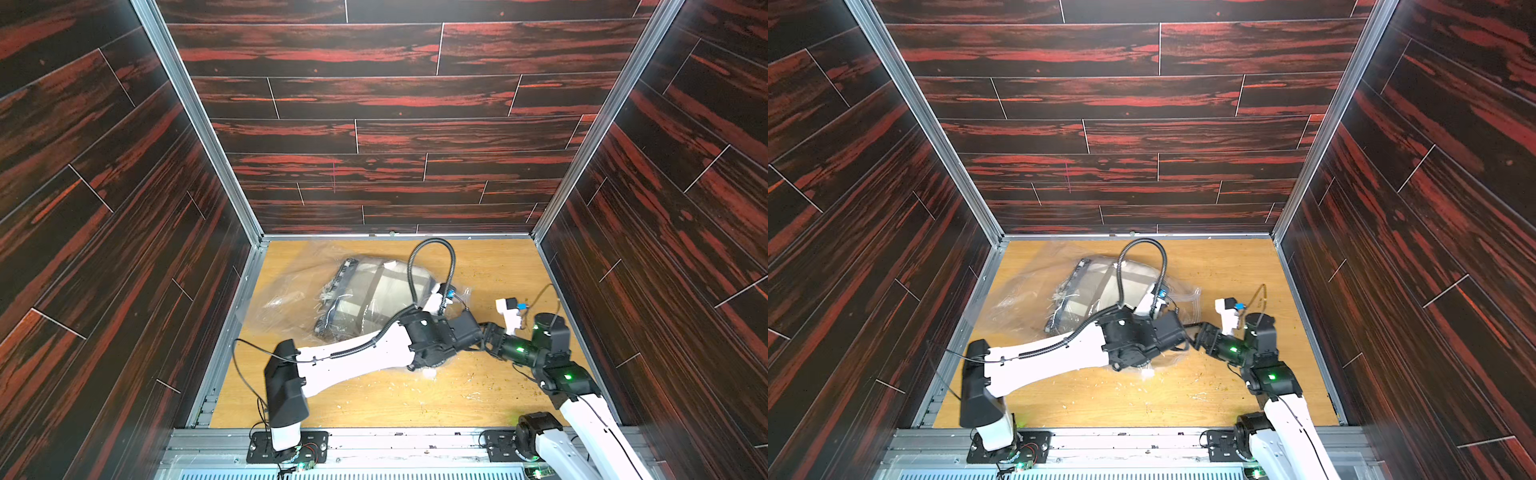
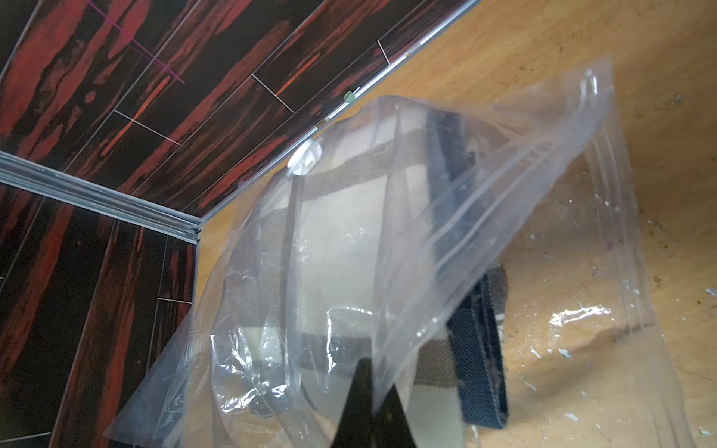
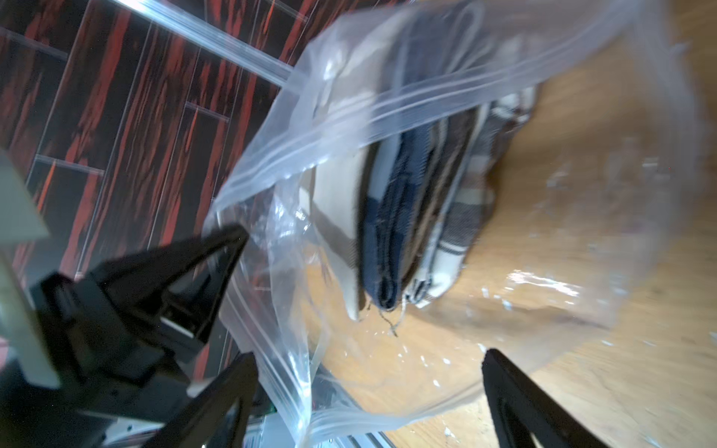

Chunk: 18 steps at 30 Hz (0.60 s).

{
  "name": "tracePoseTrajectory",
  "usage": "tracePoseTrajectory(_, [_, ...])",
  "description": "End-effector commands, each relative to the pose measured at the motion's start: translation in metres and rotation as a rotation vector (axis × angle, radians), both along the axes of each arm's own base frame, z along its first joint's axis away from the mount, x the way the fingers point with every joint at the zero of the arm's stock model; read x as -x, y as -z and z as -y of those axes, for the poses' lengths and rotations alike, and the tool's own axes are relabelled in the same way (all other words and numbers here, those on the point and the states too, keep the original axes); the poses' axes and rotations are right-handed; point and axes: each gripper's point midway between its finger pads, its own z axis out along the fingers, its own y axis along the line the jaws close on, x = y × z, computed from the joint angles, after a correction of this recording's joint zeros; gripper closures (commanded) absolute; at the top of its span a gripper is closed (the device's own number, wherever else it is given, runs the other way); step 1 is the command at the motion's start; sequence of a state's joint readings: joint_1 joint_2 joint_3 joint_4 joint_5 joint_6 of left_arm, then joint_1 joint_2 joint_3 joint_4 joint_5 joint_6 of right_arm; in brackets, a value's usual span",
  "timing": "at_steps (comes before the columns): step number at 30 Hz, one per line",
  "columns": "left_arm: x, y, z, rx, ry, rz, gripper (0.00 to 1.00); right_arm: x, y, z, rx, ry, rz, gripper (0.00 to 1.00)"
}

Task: Take the scarf out of the vacuum bag
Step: Take out the scarf from the vacuum bag.

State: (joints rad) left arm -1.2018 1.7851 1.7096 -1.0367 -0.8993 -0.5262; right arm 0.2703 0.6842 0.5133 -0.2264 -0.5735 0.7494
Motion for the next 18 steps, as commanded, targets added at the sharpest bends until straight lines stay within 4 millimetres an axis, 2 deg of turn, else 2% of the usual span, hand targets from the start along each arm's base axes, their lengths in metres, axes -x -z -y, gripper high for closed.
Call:
tracePoseTrajectory(1, [-0.004, -0.03, -0.022, 0.042, -0.023, 0.079, 1.0, -0.01, -0.006, -0.019, 0.003, 0.009, 0.067, 0.11])
tracePoseTrajectory(8, [-0.002, -0.047, -0.039, 0.064, -0.023, 0.12, 1.0, -0.018, -0.005, -0.068, 0.052, -0.038, 0.133, 0.21])
tracePoseTrajectory(12, [-0.002, -0.047, -0.041, 0.067, -0.012, 0.118, 1.0, -0.03, -0.008, -0.081, 0.04, -0.04, 0.148, 0.26])
tracePoseTrajectory(18, [0.001, -0.035, -0.04, 0.068, -0.002, 0.093, 1.0, -0.042, -0.015, -0.097, 0.018, -0.059, 0.153, 0.3])
